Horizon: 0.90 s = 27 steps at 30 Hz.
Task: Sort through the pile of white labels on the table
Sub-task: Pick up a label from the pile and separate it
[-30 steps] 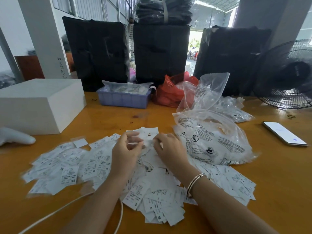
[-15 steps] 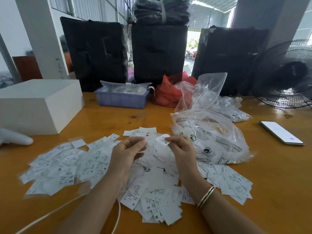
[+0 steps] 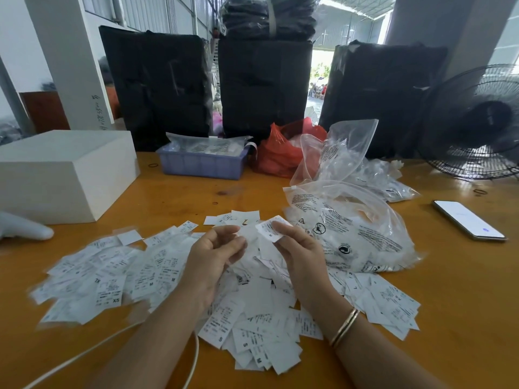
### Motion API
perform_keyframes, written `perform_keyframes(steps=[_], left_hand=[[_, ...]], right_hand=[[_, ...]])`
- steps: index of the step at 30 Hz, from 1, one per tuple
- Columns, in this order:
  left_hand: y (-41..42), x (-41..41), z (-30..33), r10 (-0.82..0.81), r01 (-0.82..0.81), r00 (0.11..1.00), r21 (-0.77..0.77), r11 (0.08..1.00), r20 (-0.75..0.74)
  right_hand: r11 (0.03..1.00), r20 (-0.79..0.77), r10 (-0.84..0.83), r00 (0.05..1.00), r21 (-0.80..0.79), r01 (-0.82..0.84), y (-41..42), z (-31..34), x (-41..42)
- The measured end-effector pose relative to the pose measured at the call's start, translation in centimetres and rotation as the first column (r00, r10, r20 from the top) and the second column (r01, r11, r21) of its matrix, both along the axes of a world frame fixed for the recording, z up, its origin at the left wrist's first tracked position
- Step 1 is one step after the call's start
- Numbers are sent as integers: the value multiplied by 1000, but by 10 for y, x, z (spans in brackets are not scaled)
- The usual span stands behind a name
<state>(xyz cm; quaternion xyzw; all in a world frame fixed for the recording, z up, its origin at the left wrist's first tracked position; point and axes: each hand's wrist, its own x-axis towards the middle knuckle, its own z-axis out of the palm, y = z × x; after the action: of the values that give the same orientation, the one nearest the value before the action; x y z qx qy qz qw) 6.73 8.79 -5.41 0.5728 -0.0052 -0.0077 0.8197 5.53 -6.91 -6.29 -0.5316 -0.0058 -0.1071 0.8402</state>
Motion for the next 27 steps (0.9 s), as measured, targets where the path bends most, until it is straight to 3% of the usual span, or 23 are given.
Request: perform_keyframes(steps=[3,8,12,18,21,23,25,27], left_hand=[[0,-1,1,-18,18,1000,2,1000,-14],[-1,-2,1,-22,20,999,66,998,37],[-2,-3,-2,-15,7,997,115,993,75],[-6,-4,-4,7,-25,993,149,989,118],[-6,-4,-5,16,-38,989,152,988,144],[-6,-4,-5,41,-69,986,175,982,160],[-5,-4,-4,76,-102,985,169,980,153],[-5,-4,-4,108,-130,985,155,979,138]], right_hand=[[989,17,51,999,137,-53,1,1,-1],[997,-31,-73,997,-23,72,3,0,0],[994,-6,-56,998,95,57,2,-1,1],[984,-110,-44,993,168,62,2,0,1],[994,-99,-85,991,57,91,3,-1,1],[984,-66,-133,989,-131,124,5,-1,-2],[920,-13,-189,982,-353,172,8,-2,-3],[858,28,-241,970,-461,226,9,-4,-1]])
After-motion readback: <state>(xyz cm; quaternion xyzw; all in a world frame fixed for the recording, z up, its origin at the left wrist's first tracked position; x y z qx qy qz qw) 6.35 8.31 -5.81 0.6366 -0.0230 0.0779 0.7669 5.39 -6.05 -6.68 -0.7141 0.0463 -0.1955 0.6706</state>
